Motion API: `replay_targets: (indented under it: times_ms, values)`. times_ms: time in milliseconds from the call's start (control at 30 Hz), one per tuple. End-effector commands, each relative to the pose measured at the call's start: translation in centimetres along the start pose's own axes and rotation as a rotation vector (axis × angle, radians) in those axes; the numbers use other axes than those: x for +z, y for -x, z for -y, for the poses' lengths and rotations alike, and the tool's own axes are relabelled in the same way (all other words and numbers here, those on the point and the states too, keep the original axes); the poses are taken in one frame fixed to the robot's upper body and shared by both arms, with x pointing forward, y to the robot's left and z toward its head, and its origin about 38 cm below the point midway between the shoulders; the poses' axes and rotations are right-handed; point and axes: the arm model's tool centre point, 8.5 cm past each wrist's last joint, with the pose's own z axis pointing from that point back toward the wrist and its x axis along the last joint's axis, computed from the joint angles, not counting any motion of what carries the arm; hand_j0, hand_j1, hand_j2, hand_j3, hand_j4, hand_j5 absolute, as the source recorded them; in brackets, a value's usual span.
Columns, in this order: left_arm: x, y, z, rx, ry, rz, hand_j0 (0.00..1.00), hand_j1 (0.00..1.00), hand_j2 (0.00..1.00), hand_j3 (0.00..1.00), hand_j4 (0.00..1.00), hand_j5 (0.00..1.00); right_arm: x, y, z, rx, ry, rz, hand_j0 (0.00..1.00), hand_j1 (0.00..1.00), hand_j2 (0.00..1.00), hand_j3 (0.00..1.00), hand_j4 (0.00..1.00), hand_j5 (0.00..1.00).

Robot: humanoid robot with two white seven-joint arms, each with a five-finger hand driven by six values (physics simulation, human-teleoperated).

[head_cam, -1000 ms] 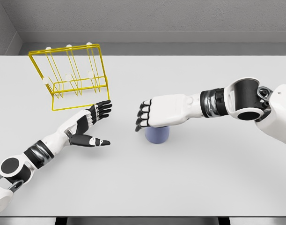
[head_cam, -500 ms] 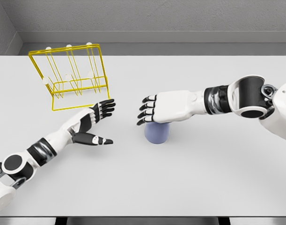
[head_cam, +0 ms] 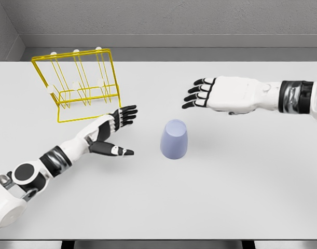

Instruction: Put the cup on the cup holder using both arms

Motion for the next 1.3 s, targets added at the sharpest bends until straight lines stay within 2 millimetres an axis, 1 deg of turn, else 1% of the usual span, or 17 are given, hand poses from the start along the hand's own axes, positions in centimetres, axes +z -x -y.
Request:
replay_targets:
  times_ms: [0,67,100,167,233,267,300,367,433,467,500,533,667,733,933,1033,1267]
  values:
    - [-0.6,0.8,1.0,0.025,0.015,-0.026,1.0,1.0,1.0,1.0,1.0,1.0,5.4,2.8,3.5,0.01,0.116,-0.126,1.0,1.0,1.0,1.0,1.0,1.0]
    - [-1.1,0.6,1.4,0.025,0.027,-0.02,1.0,1.0,1.0,1.0,1.0,1.0,8.0,3.2,2.7,-0.054,0.185,-0.178,1.0,1.0,1.0,1.0,1.0,1.0]
    - [-1.5,0.4,1.6,0.028,0.033,-0.012,1.0,1.0,1.0,1.0,1.0,1.0,8.9,3.1,2.4,-0.09,0.198,-0.17,1.0,1.0,1.0,1.0,1.0,1.0]
    - [-1.8,0.3,1.8,0.025,0.042,-0.009,1.0,1.0,1.0,1.0,1.0,1.0,8.7,2.2,0.7,-0.202,0.233,-0.109,1.0,1.0,1.0,1.0,1.0,1.0]
    - [-2.5,-0.2,2.2,0.025,0.055,0.004,1.0,1.0,1.0,1.0,1.0,1.0,8.5,1.9,-0.3,-0.255,0.246,-0.092,1.0,1.0,1.0,1.0,1.0,1.0]
    - [-2.7,-0.1,2.4,0.026,0.06,-0.004,1.0,1.0,1.0,1.0,1.0,1.0,9.0,1.9,-0.6,-0.287,0.283,-0.097,1.0,1.0,1.0,1.0,1.0,1.0]
    - [-3.0,-0.2,2.6,0.027,0.066,-0.001,1.0,1.0,1.0,1.0,1.0,1.0,9.0,1.6,-1.2,-0.313,0.315,-0.099,1.0,1.0,1.0,1.0,1.0,1.0]
    - [-3.4,-0.3,3.1,0.029,0.076,0.006,1.0,1.0,1.0,1.0,1.0,1.0,10.3,1.3,-3.3,-0.383,0.393,-0.158,1.0,1.0,1.0,1.0,1.0,1.0]
    - [-3.9,-0.2,3.6,0.028,0.086,-0.005,1.0,1.0,1.0,1.0,1.0,1.0,10.2,1.1,-4.4,-0.416,0.394,-0.167,1.0,1.0,1.0,1.0,1.0,1.0]
    - [-4.3,-0.4,3.9,0.025,0.089,0.003,1.0,1.0,1.0,1.0,1.0,1.0,9.9,0.7,-5.7,-0.456,0.389,-0.169,1.0,1.0,1.0,1.0,1.0,1.0]
    - [-4.4,-0.5,4.0,0.02,0.092,0.006,1.0,1.0,1.0,1.0,1.0,1.0,10.8,0.5,-6.7,-0.482,0.406,-0.2,1.0,1.0,1.0,1.0,1.0,1.0]
    - [-4.6,-0.5,4.1,0.023,0.093,0.009,1.0,1.0,1.0,1.0,1.0,1.0,10.2,0.2,-6.9,-0.496,0.433,-0.191,1.0,1.0,1.0,1.0,1.0,1.0]
    - [-4.9,-0.6,4.0,0.024,0.092,0.001,1.0,1.0,1.0,1.0,1.0,1.0,10.6,0.4,-6.9,-0.506,0.477,-0.214,1.0,1.0,1.0,1.0,1.0,1.0]
    - [-5.1,-0.5,3.6,0.021,0.083,-0.001,1.0,1.0,1.0,1.0,1.0,1.0,10.7,0.3,-6.9,-0.505,0.48,-0.215,1.0,1.0,1.0,1.0,1.0,1.0]
    - [-5.3,-0.4,3.8,0.026,0.083,-0.001,1.0,1.0,1.0,1.0,1.0,1.0,10.4,0.3,-6.9,-0.511,0.495,-0.213,1.0,1.0,1.0,1.0,1.0,1.0]
    - [-6.0,-0.6,4.5,0.029,0.093,0.013,1.0,1.0,1.0,1.0,1.0,1.0,10.4,0.3,-6.9,-0.511,0.495,-0.213,1.0,1.0,1.0,1.0,1.0,1.0]
    - [-6.9,-0.3,4.6,0.039,0.085,0.012,1.0,1.0,1.0,1.0,1.0,1.0,10.5,0.3,-6.9,-0.511,0.495,-0.213,1.0,1.0,1.0,1.0,1.0,1.0]
